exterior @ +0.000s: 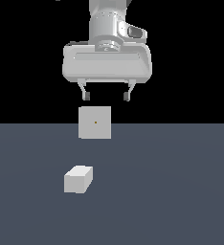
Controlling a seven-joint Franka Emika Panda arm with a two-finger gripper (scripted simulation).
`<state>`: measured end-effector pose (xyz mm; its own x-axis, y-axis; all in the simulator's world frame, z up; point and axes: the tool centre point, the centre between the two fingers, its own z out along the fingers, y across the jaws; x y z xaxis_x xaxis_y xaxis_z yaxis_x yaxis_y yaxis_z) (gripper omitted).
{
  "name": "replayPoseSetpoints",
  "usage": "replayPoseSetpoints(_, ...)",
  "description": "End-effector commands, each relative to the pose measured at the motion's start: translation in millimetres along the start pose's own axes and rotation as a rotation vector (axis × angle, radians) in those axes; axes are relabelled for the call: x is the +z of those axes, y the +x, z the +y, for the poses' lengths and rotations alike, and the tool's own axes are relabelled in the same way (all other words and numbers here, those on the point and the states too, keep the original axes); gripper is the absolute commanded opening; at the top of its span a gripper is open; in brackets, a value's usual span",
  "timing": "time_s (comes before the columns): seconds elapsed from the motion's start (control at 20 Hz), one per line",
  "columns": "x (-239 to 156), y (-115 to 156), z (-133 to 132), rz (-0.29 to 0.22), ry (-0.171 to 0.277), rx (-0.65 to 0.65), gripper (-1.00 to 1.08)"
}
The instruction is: Plug the charger into the wall socket.
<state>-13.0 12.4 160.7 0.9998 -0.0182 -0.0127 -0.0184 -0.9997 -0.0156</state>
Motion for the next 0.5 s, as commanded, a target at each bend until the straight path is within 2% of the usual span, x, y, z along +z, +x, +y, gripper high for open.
replayPoseSetpoints(0.0, 0, 0, 0, 0.0, 0.0, 0.0, 1.0)
replayPoseSetpoints(0.45, 9, -11, -3, 0.012, -0.002, 0.011, 1.0)
